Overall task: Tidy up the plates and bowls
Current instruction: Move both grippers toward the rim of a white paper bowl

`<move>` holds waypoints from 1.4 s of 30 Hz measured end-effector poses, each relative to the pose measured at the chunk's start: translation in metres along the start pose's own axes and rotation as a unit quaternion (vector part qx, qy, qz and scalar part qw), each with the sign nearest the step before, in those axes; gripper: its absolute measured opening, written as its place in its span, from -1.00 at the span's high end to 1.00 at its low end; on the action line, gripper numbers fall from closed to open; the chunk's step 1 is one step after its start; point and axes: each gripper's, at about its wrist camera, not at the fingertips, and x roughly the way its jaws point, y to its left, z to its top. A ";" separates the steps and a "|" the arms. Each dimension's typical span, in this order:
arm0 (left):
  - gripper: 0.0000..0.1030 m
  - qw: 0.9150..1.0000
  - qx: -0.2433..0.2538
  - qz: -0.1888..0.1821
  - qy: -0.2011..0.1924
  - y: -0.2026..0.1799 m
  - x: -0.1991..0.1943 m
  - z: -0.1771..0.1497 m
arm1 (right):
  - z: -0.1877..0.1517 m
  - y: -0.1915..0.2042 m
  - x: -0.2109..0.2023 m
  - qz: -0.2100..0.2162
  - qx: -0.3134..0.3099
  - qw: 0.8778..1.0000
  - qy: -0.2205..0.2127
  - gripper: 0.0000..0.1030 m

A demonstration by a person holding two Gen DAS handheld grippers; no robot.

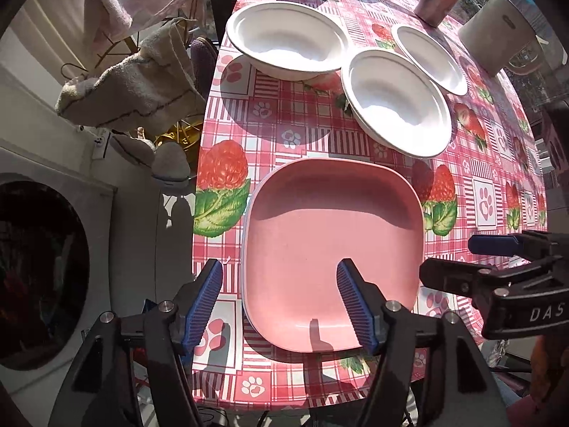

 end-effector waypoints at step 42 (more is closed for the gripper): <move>-0.52 0.994 -0.043 -0.001 0.104 -0.047 0.083 0.151 | 0.156 -0.072 0.008 0.015 0.140 0.987 -0.073 -1.00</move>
